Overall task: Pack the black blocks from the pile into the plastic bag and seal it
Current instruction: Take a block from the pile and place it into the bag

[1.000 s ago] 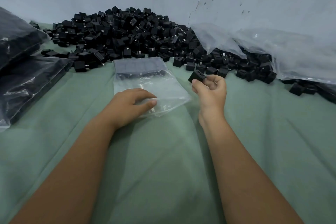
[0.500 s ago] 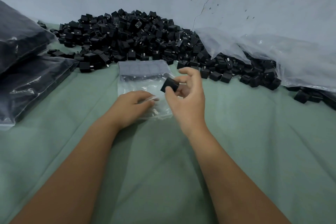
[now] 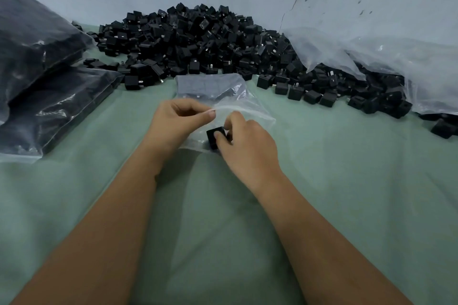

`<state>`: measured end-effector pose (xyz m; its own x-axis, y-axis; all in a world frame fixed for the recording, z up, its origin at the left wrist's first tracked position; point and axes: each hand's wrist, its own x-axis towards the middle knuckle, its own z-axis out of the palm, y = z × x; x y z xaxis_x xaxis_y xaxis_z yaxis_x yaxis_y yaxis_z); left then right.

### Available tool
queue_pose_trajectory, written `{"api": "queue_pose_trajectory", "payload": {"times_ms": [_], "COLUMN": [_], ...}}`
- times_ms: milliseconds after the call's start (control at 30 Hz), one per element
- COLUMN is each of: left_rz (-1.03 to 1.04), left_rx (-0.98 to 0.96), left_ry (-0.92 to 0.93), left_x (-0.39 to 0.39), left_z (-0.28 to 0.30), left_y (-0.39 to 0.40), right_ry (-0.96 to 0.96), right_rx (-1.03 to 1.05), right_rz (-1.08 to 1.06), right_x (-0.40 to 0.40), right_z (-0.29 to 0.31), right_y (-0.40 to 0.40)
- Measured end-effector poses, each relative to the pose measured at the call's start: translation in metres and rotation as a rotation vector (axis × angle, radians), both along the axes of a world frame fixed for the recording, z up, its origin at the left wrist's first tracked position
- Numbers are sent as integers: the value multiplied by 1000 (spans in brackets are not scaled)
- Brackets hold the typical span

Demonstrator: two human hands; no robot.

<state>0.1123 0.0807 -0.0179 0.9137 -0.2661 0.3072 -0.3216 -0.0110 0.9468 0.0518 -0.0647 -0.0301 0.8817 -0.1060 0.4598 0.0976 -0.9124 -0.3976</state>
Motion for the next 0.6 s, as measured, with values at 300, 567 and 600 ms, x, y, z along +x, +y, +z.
{"api": "queue_pose_trajectory", "payload": {"times_ms": [300, 567, 600], "left_rz": [153, 554, 549], "left_rx": [-163, 508, 592], "left_ry": [39, 104, 85], "left_x": [10, 20, 20], "left_z": [2, -16, -16], "left_y": [14, 17, 16], "right_ry": [219, 212, 218], "right_rx": [264, 128, 81], "right_rz": [28, 259, 280], "right_x": [-3, -1, 0], "right_z": [4, -2, -3], "right_y": [-10, -5, -5]}}
